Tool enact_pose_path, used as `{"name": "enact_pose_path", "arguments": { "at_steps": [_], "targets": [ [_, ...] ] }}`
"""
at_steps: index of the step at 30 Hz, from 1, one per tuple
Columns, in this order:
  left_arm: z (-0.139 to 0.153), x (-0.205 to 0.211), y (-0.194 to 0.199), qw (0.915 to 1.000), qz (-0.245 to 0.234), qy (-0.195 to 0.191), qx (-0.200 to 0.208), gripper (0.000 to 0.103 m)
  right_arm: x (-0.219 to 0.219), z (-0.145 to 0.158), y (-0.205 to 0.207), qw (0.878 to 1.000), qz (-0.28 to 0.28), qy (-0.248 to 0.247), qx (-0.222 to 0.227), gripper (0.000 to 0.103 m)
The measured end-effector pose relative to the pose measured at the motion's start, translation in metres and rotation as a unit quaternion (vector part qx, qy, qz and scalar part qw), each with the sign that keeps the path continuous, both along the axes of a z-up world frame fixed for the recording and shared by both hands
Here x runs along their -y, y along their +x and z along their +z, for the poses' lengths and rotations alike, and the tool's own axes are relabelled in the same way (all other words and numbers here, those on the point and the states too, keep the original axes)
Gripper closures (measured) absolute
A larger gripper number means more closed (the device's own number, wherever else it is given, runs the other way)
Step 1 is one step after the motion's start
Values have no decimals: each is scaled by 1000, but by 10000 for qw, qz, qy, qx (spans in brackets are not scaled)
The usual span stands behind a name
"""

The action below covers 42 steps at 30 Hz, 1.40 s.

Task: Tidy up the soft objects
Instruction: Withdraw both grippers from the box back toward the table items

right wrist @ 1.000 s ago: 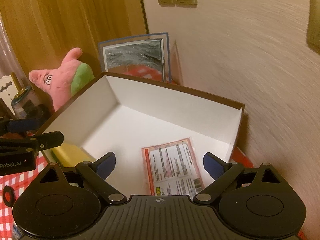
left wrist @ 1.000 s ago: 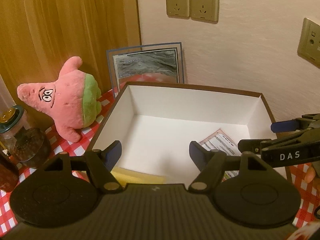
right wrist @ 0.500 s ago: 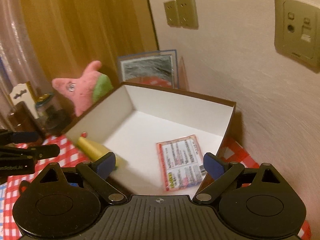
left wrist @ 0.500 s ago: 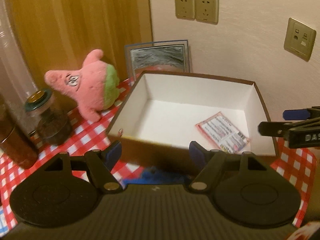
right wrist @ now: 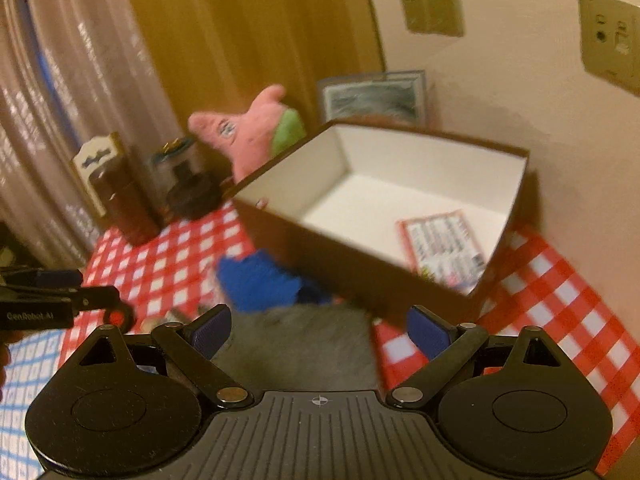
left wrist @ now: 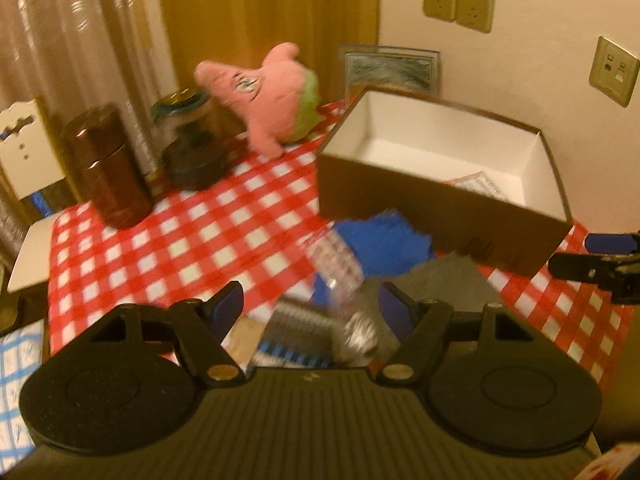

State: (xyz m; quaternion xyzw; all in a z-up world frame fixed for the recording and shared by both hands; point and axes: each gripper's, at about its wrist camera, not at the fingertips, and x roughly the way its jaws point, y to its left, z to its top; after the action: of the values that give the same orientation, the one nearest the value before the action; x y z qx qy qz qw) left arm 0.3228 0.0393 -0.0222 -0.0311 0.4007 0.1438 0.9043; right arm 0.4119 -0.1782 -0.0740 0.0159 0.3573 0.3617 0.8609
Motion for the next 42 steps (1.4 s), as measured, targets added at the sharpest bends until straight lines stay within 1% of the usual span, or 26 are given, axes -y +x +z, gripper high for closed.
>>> {"name": "enact_pose_path", "arguments": {
  "at_steps": [5, 12, 18, 26, 32, 38, 42],
  "targets": [
    [-8, -14, -29, 9997, 190, 66, -160, 30, -23, -23, -24, 9993, 231, -239, -194, 9],
    [-22, -36, -56, 9985, 452, -91, -310, 30, -54, -46, -46, 9971, 468, -530, -288, 9],
    [-33, -49, -68, 9974, 566, -224, -396, 30, -75, -63, -57, 9948, 552, -826, -233, 9],
    [-50, -61, -73, 9961, 658, -286, -520, 30, -103, -91, -64, 9903, 562, -1249, -250, 9],
    [-61, -72, -73, 9952, 709, -331, -596, 30, -124, -107, -66, 9863, 488, -1574, 25, 9],
    [-69, -80, -72, 9948, 708, -374, -629, 30, -148, -127, -70, 9761, 310, -2063, 604, 9],
    [-75, -85, -72, 9943, 713, -407, -673, 31, -157, -140, -68, 9692, 179, -2307, 839, 9]
  ]
}}
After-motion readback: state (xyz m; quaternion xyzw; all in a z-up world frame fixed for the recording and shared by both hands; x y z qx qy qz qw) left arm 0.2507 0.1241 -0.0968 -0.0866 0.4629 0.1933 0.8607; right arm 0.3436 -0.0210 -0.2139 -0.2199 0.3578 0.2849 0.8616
